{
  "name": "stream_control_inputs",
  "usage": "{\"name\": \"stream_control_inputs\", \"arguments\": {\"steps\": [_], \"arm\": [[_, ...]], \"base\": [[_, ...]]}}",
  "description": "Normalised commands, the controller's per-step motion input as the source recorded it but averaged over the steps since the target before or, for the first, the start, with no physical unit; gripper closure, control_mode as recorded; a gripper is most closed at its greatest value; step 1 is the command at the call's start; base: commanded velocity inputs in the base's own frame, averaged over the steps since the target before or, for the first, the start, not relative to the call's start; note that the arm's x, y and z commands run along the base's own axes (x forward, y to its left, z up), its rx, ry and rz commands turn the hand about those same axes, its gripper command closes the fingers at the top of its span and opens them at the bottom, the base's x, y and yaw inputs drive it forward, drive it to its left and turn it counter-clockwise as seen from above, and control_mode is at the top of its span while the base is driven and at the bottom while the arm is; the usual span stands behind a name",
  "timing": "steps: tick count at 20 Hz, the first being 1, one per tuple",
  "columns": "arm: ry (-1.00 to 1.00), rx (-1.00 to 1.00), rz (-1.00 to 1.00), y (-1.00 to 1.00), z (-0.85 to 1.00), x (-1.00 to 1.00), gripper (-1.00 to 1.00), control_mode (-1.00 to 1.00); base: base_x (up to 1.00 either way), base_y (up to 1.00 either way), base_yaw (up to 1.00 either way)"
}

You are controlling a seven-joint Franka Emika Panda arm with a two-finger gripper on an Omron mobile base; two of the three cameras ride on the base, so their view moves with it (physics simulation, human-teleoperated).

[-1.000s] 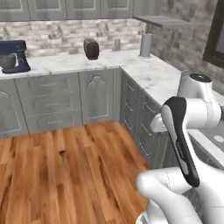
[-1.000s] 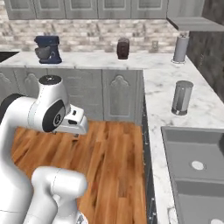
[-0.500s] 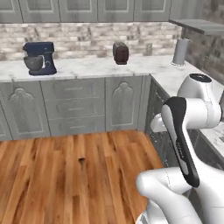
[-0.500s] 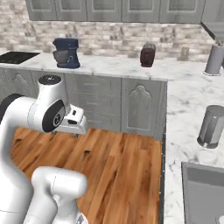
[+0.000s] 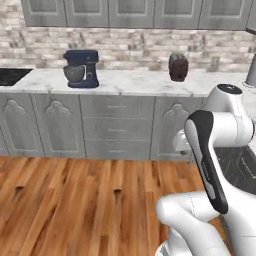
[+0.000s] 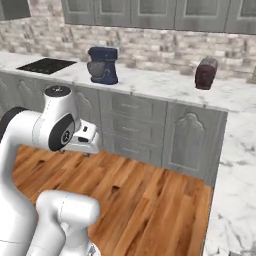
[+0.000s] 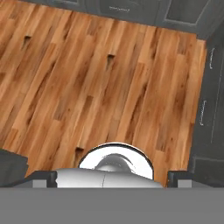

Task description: Navigate to the coffee machine.

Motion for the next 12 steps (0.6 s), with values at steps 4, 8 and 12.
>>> {"name": "stream_control_inputs", "arguments": {"steps": [4,8,12], "arm": [[0.0,0.0,0.0,0.0,0.0,0.0,-1.0,1.0],[0.0,0.0,0.0,0.0,0.0,0.0,-1.0,1.0],[0.0,0.0,0.0,0.0,0.0,0.0,-1.0,1.0]], "base": [[0.63,0.19,0.46],[0.67,0.21,0.48],[0.88,0.17,0.49]]}}
